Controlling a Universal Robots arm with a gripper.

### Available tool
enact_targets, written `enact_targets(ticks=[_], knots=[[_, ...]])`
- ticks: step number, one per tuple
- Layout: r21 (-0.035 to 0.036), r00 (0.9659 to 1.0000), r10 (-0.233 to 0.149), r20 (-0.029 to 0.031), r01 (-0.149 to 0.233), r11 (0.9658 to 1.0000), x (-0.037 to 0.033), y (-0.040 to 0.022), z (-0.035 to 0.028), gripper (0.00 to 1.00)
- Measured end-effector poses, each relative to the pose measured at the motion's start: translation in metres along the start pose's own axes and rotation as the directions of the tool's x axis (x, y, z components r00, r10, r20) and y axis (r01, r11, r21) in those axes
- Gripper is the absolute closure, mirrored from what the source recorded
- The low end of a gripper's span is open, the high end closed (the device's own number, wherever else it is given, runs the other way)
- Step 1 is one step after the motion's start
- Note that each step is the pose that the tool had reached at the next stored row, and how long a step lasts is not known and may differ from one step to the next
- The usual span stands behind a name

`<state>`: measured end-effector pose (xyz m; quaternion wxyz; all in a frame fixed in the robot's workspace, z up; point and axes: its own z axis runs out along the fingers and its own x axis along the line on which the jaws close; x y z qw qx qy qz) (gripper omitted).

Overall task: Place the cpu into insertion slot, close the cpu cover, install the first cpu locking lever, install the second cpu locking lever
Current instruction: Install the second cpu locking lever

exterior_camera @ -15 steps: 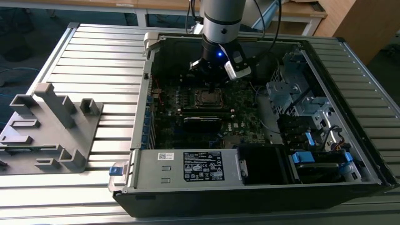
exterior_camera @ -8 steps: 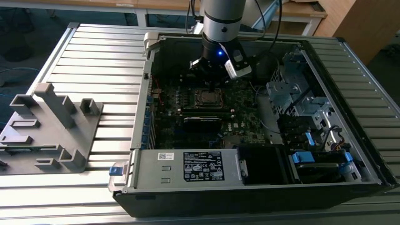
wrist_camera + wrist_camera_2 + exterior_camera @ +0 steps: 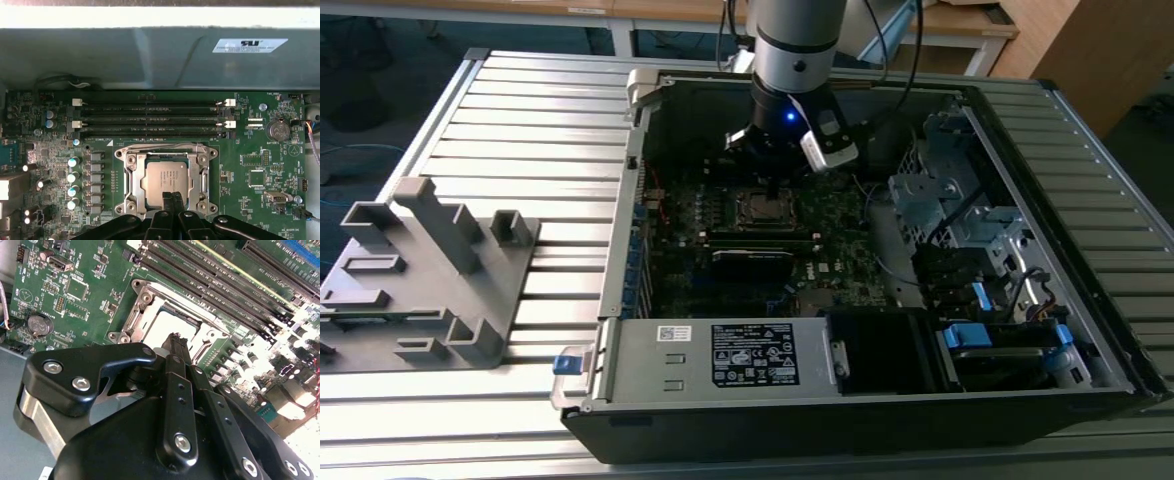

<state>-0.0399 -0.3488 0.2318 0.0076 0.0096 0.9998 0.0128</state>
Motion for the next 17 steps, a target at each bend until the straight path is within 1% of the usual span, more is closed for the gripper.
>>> enact_targets(ticks=[3,11,17], knots=[[0.0000,1.0000,0.000,0.0001,0.000,1.0000,0.0000,-0.0016,0.0000,0.89],[0.0000,1.0000,0.000,0.0000,0.000,1.0000,0.0000,-0.0017,-0.0001,0.89],[0.0000,1.0000,0.000,0.0000,0.000,1.0000,-0.0001,-0.0017,-0.0022,0.89]])
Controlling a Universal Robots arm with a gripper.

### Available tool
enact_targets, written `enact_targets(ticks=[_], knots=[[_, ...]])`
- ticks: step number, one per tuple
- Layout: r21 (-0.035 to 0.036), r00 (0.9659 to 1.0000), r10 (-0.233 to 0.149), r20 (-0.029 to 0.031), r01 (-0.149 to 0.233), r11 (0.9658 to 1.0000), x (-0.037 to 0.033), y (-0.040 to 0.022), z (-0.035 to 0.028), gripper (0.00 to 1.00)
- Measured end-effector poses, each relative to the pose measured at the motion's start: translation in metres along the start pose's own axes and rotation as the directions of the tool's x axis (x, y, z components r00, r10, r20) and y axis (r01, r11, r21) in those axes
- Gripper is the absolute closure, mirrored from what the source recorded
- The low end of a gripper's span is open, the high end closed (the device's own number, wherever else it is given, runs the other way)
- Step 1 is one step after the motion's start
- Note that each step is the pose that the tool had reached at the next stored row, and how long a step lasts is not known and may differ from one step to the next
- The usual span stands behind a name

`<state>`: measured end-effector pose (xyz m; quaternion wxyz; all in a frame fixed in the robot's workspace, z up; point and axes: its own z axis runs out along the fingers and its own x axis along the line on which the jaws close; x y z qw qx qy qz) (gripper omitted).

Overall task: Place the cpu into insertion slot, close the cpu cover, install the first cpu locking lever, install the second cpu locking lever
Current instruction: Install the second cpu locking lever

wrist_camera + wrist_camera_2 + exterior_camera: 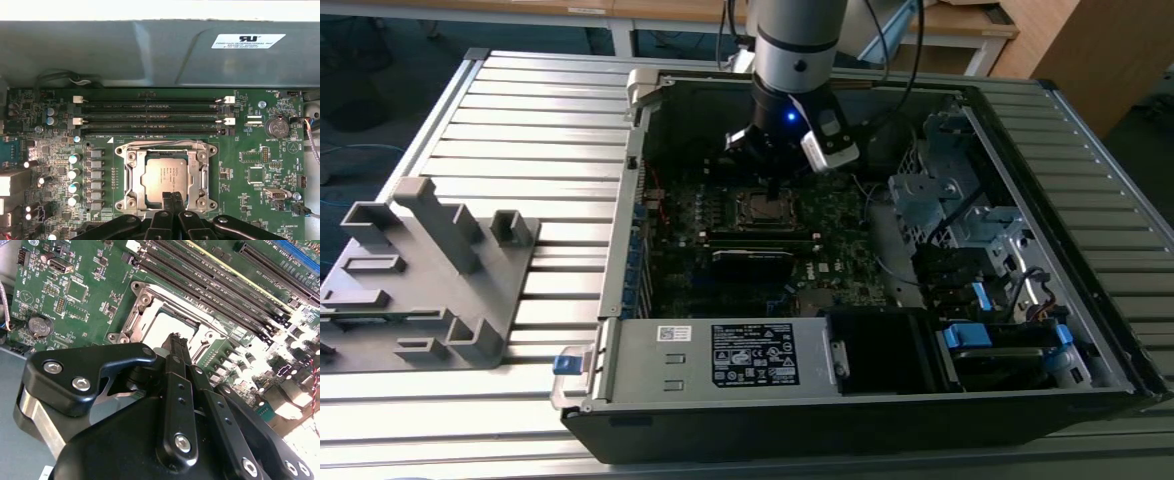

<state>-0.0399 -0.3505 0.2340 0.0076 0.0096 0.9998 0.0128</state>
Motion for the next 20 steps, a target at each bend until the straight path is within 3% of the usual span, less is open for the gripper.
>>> enact_targets(ticks=[8,20], knots=[[0.0000,1.0000,0.000,0.0000,0.000,1.0000,-0.0001,0.0001,-0.0048,0.89],[-0.0001,1.0000,0.000,0.0001,0.000,1.0000,-0.0001,0.0002,-0.0061,0.89]])
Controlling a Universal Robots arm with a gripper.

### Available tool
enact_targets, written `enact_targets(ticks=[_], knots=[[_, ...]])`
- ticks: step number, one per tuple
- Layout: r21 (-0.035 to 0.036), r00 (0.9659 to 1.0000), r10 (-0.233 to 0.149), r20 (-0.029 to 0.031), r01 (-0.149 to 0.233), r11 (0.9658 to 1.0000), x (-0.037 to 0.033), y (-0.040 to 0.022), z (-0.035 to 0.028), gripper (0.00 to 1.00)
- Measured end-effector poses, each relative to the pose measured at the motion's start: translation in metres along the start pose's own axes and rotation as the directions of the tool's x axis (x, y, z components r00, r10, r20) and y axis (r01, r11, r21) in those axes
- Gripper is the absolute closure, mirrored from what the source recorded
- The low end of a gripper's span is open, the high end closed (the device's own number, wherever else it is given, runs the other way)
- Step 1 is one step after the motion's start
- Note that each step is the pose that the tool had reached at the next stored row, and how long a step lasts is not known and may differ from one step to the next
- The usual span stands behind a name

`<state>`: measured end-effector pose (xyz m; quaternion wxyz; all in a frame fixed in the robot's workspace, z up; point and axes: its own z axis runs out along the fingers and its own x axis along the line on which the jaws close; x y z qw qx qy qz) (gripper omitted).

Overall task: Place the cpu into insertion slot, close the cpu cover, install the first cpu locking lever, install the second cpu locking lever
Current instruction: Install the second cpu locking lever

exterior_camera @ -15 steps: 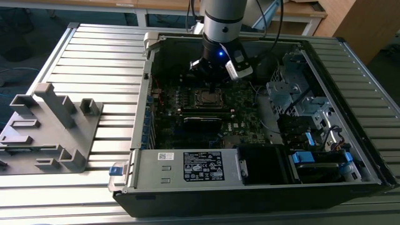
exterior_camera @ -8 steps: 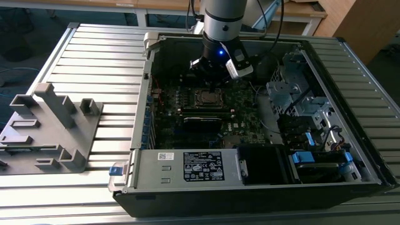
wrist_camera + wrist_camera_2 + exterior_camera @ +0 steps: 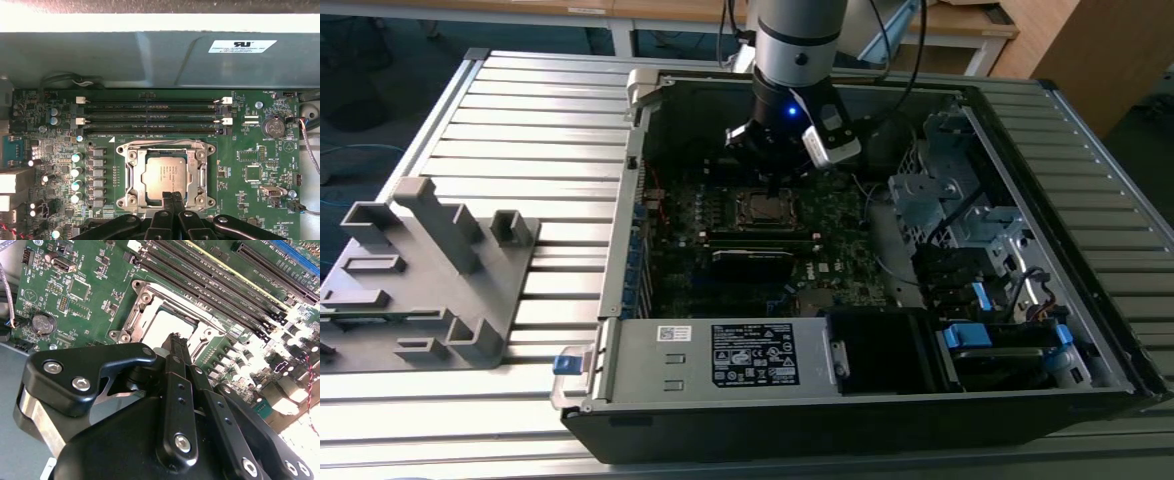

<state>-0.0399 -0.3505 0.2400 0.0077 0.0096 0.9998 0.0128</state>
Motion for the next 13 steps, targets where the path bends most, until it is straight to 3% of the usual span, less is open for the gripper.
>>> enact_targets(ticks=[8,13], knots=[[0.0003,1.0000,0.000,-0.0002,0.000,1.0000,0.0000,-0.0006,-0.0004,0.89],[0.0001,1.0000,0.000,-0.0001,0.000,1.0000,-0.0001,-0.0045,-0.0004,0.89]])
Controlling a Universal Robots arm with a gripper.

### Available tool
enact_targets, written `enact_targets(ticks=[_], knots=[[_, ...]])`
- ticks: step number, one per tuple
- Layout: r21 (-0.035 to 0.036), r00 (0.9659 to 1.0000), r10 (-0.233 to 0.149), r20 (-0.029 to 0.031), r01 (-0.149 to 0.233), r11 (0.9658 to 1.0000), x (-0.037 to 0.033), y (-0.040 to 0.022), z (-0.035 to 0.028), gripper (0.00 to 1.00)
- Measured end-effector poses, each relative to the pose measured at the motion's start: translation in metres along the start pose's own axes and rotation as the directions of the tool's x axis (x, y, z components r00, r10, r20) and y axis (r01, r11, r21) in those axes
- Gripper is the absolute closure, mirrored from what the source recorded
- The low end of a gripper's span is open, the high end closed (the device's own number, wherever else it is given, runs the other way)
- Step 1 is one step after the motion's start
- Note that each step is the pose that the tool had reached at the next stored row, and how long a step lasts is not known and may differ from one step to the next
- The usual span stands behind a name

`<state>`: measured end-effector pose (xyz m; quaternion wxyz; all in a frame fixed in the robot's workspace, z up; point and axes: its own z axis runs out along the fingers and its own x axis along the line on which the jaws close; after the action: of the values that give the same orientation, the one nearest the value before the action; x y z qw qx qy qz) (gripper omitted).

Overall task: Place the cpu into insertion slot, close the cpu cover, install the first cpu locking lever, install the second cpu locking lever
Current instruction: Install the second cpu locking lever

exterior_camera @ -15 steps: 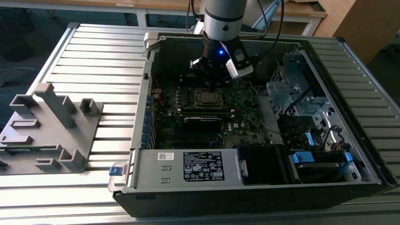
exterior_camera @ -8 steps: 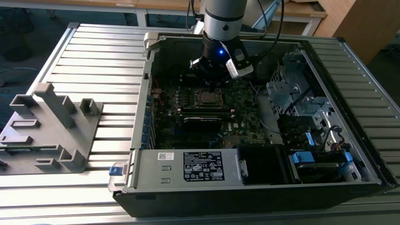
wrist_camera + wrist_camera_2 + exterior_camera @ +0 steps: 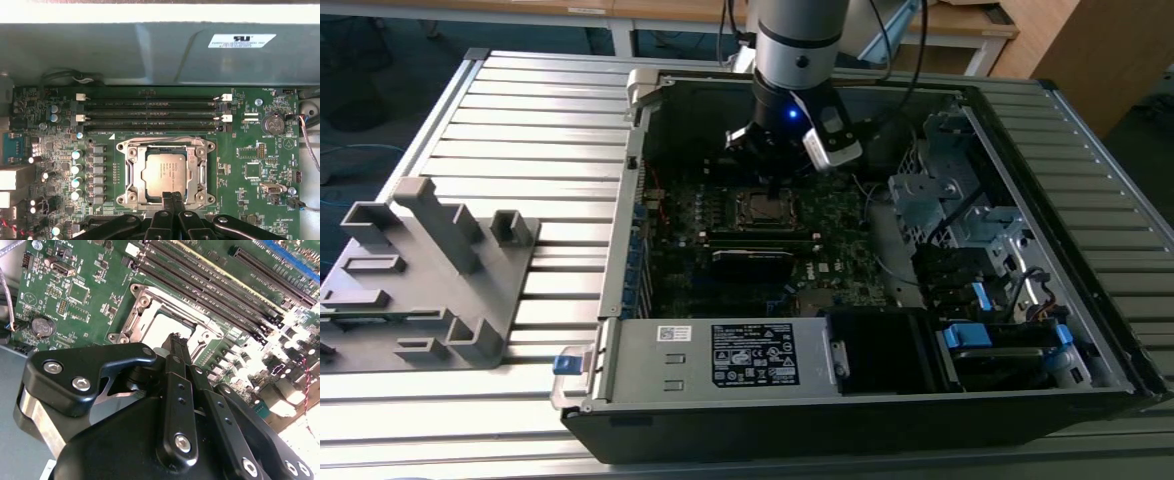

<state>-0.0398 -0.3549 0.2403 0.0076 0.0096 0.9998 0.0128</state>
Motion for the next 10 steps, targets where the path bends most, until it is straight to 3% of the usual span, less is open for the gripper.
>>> enact_targets(ticks=[10], knots=[[0.0000,1.0000,0.000,0.0000,0.000,1.0000,-0.0002,-0.0122,-0.0003,0.89]])
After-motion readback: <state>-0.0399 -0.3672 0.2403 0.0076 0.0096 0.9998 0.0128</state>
